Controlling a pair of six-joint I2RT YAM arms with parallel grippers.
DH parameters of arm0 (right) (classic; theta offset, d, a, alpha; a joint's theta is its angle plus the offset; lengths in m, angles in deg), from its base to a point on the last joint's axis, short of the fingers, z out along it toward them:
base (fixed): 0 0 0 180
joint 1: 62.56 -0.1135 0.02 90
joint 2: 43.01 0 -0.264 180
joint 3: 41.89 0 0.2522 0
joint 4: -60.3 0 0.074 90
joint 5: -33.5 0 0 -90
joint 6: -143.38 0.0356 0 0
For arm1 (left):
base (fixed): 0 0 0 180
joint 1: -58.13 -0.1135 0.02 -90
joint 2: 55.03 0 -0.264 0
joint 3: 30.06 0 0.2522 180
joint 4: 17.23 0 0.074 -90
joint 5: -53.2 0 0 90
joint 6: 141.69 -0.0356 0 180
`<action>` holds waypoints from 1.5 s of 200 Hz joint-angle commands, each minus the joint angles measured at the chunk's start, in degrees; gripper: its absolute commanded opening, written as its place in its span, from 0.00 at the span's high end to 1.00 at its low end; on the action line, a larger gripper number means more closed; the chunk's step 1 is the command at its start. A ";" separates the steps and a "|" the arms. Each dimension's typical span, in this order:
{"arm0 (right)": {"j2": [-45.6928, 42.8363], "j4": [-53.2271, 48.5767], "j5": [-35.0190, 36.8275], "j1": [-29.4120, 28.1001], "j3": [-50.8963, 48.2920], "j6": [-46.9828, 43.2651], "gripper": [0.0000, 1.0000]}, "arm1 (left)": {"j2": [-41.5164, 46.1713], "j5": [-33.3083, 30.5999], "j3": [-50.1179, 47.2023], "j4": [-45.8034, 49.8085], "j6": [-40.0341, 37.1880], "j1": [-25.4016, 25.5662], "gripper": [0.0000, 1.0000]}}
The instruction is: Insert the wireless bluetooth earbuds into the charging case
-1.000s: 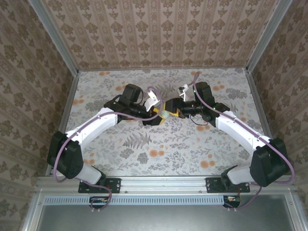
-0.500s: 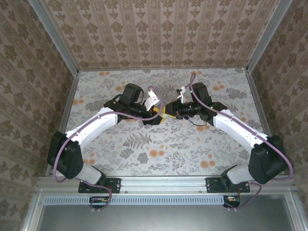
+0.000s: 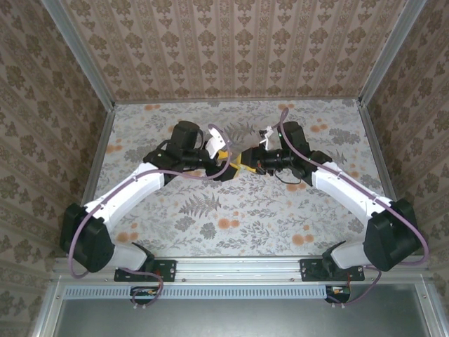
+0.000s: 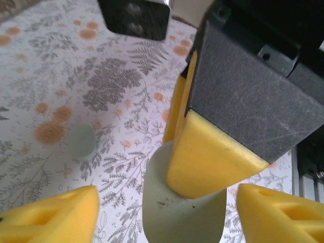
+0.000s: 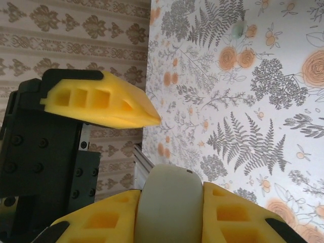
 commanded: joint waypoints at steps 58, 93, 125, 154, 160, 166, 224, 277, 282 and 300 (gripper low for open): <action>-5.26 6.63 4.03 -0.06 -4.33 11.42 0.96 | 9.68 -0.10 -8.00 -12.58 6.36 -4.66 0.13; -6.81 6.25 6.16 0.07 -5.02 13.35 0.96 | 11.43 1.78 -9.10 -15.68 7.59 -5.58 0.11; -7.92 9.45 7.22 0.38 -7.20 17.47 0.96 | 10.42 3.42 -9.74 -21.40 10.54 -5.77 0.11; -9.47 9.54 7.50 0.58 -8.01 19.03 0.96 | 8.45 4.41 -11.38 -27.97 13.72 -5.77 0.10; -9.89 9.57 7.61 0.64 -8.13 19.22 0.95 | 7.94 4.46 -11.58 -28.41 13.62 -5.75 0.10; -10.21 9.53 7.69 0.77 -8.25 19.34 0.96 | 7.49 4.54 -11.69 -28.77 13.52 -5.85 0.09; -10.71 12.00 6.47 1.13 -9.57 21.32 0.95 | 6.34 6.88 -13.79 -37.76 17.23 -6.92 0.09; -10.81 14.53 5.70 1.17 -9.55 23.35 0.95 | 7.39 7.29 -18.24 -44.24 19.76 -7.18 0.09; -10.78 14.75 5.61 1.17 -9.53 23.50 0.95 | 7.63 7.42 -18.54 -44.87 19.84 -7.26 0.09; -10.87 15.75 4.78 1.17 -9.83 24.34 0.95 | 8.51 7.91 -19.79 -46.59 19.76 -7.44 0.09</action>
